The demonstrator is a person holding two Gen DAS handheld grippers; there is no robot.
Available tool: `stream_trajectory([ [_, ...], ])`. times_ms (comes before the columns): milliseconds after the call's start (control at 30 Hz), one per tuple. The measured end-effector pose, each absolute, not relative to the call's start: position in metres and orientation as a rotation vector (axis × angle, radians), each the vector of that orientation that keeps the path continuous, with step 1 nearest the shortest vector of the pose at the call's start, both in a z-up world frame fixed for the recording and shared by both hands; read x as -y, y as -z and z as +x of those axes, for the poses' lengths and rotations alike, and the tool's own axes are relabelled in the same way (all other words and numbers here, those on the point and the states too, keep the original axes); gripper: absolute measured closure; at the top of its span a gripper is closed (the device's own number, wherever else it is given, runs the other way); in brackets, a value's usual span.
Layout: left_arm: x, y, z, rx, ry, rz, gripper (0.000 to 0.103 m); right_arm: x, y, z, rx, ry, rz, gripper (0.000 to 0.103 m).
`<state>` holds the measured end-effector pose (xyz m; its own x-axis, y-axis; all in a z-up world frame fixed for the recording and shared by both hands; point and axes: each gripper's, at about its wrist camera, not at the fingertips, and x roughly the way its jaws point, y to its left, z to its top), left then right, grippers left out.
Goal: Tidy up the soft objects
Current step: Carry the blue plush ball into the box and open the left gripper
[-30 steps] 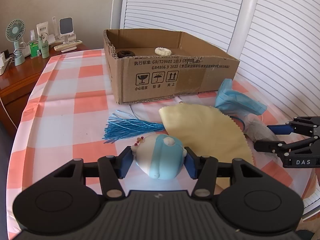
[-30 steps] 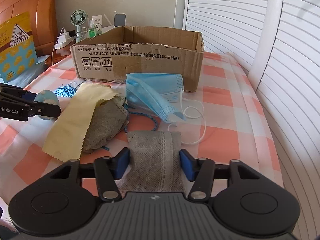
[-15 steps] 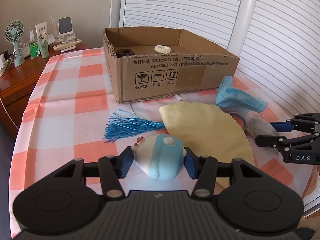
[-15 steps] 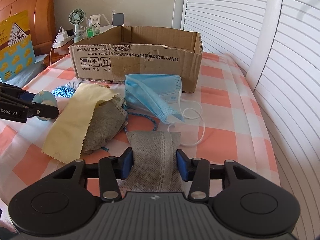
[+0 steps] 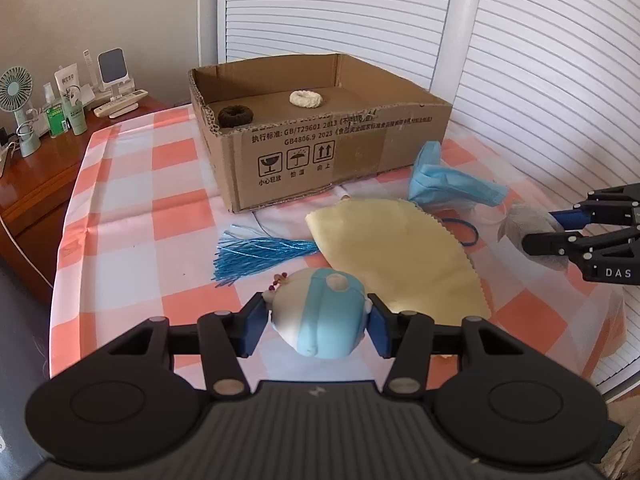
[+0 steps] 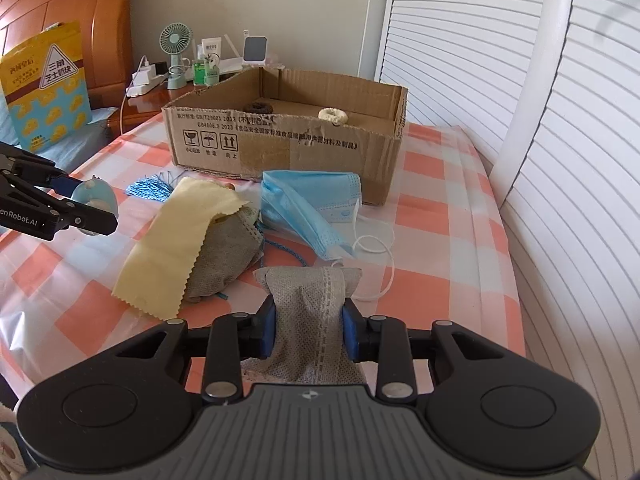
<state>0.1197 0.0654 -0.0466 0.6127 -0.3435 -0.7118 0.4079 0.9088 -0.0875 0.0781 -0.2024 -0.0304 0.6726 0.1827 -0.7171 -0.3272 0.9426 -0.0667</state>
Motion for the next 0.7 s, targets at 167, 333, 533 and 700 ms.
stream_trajectory([
  [167,-0.063,0.036,0.114,-0.804,0.464,0.104,0.051,0.205,0.016,0.073,-0.765,-0.319,-0.206,0.066],
  [333,-0.06,0.018,0.115,-0.803,0.505,0.102,0.051,0.206,-0.002,0.073,-0.725,-0.355,-0.212,0.066],
  [533,-0.049,-0.015,0.135,-0.741,0.521,0.132,0.051,0.206,-0.021,0.084,-0.675,-0.373,-0.218,0.066],
  [700,-0.036,-0.04,0.17,-0.669,0.508,0.174,0.051,0.204,-0.032,0.095,-0.639,-0.378,-0.229,0.066],
])
